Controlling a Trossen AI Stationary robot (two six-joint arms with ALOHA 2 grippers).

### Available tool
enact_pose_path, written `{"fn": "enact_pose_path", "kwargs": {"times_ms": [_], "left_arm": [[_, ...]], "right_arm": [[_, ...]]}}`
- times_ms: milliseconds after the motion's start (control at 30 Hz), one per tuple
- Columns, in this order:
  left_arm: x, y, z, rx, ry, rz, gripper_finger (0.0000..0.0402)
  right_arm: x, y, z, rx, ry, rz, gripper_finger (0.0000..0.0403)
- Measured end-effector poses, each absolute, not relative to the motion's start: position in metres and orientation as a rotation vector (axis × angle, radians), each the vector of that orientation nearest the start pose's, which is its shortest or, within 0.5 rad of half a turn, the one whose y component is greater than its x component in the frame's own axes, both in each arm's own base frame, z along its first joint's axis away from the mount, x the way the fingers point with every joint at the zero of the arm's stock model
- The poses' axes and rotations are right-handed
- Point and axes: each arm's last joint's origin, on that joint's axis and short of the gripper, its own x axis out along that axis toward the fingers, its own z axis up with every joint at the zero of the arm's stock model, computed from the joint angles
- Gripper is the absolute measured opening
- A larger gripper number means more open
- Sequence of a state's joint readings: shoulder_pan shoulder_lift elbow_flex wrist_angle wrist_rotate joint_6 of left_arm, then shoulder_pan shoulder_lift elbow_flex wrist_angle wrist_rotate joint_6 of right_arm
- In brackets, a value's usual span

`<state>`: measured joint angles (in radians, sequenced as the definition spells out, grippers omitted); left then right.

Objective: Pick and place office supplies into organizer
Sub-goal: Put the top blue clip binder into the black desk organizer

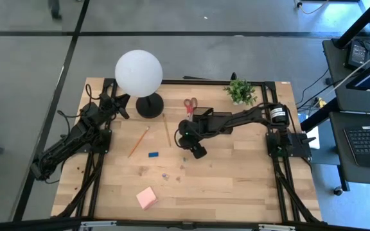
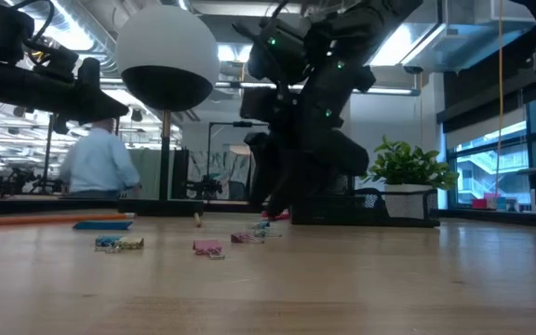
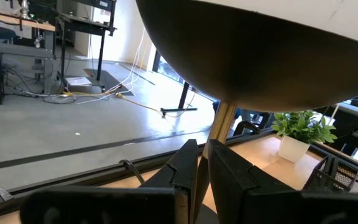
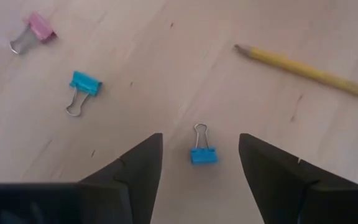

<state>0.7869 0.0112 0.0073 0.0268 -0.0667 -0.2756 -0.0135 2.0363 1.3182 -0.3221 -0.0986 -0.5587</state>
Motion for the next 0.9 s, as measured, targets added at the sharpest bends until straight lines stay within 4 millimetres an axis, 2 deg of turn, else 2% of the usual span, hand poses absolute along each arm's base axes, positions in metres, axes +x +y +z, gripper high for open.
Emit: {"fn": "enact_pose_path", "kwargs": {"times_ms": [100,233,533,900], "left_arm": [[0.068,0.071,0.168,-0.250,-0.139,0.845,0.0033],[0.068,0.071,0.168,-0.250,-0.140,0.845,0.0033],[0.068,0.071,0.168,-0.250,-0.139,0.845,0.0033],[0.068,0.071,0.168,-0.250,-0.140,0.845,0.0033]], "right_arm": [[0.412,-0.003,0.130,-0.441,1.012,0.368,0.0215],[0.413,-0.006,0.126,-0.420,1.022,0.349,0.0215],[0.410,-0.017,0.124,-0.350,1.067,0.337,0.0215],[0.408,-0.017,0.122,-0.329,1.081,0.364,0.0205]]}}
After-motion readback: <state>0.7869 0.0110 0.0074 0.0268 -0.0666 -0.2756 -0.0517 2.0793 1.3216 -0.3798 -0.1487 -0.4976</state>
